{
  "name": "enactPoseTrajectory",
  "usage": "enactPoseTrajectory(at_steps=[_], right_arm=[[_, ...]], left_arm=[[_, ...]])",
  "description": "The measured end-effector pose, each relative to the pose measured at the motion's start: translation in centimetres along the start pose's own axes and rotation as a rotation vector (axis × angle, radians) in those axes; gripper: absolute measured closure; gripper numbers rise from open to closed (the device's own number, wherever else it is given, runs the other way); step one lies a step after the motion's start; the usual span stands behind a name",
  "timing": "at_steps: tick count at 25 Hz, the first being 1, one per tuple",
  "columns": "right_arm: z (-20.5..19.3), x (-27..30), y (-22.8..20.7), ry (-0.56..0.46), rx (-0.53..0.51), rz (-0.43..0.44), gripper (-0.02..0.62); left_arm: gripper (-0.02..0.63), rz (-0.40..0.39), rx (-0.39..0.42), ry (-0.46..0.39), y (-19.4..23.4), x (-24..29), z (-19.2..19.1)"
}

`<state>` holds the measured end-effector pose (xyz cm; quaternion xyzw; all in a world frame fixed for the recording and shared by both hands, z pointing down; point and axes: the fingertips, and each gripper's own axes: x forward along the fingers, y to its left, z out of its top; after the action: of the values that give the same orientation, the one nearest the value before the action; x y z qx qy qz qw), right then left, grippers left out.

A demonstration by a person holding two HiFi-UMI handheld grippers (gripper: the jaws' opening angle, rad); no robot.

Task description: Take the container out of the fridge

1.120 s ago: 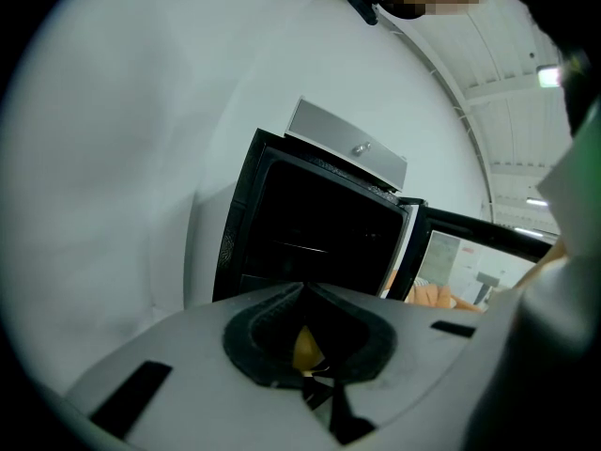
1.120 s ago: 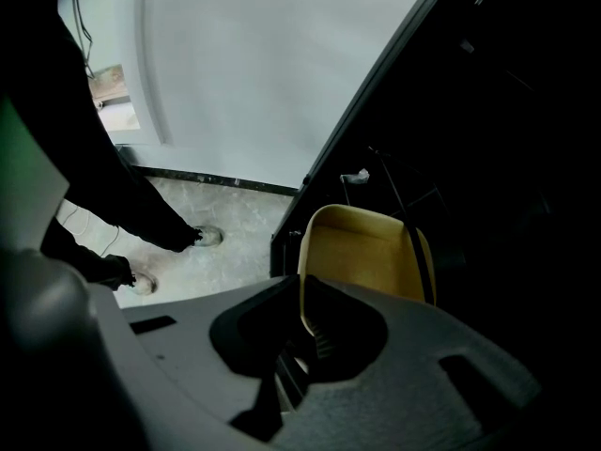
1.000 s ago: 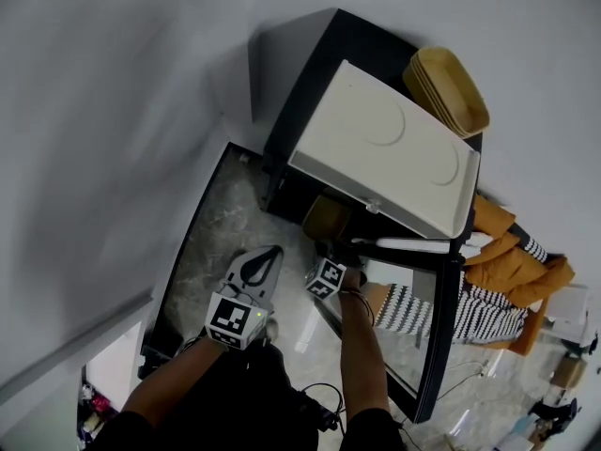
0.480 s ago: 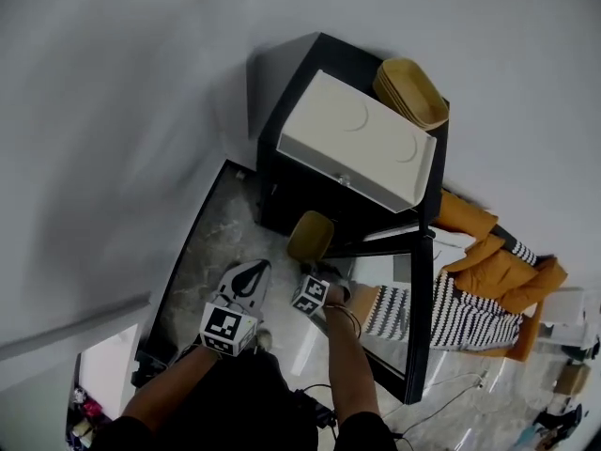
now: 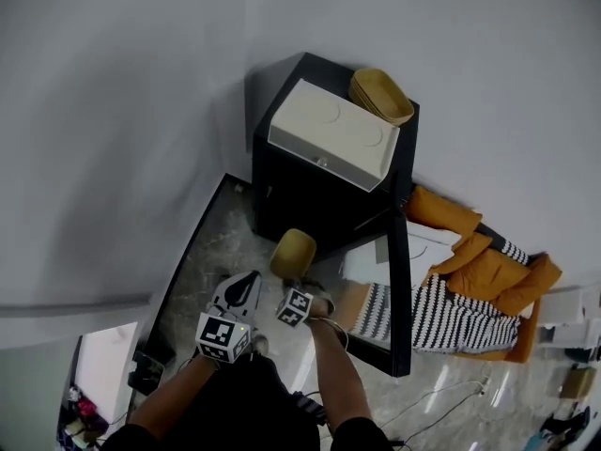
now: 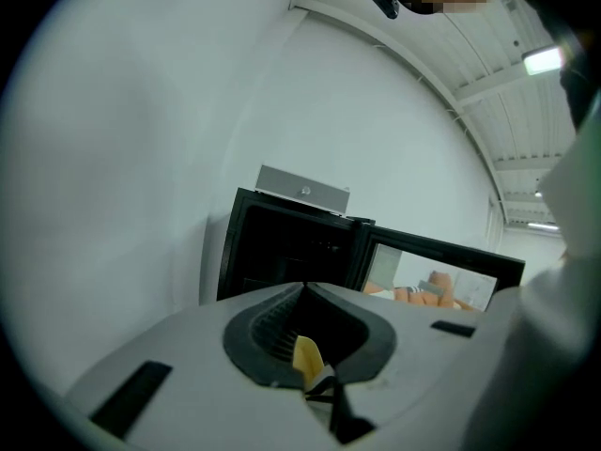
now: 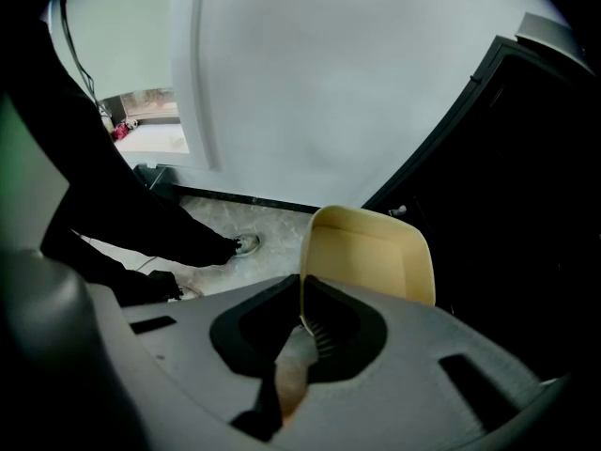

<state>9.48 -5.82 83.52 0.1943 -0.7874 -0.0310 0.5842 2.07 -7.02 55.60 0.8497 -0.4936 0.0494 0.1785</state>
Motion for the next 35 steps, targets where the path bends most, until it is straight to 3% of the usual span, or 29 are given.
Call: enactPoseTrajectory(at_steps=[10, 25, 35], right_arm=[[2.0, -5.0, 5.6, -0.015, 0.003, 0.055, 0.583], [6.7, -17.0, 8.5, 0.006, 0.014, 0.100, 0.583], [10.9, -25.6, 9.7, -0.042, 0.018, 0.114, 0.583]], left_arm=[[0.600, -0.003, 0.007, 0.023, -0.5, -4.4, 0.4], [0.600, -0.102, 0.023, 0.038, 1.9, -9.4, 2.6], [0.600, -0.171, 0.053, -0.003, 0.9, -11.8, 5.3]])
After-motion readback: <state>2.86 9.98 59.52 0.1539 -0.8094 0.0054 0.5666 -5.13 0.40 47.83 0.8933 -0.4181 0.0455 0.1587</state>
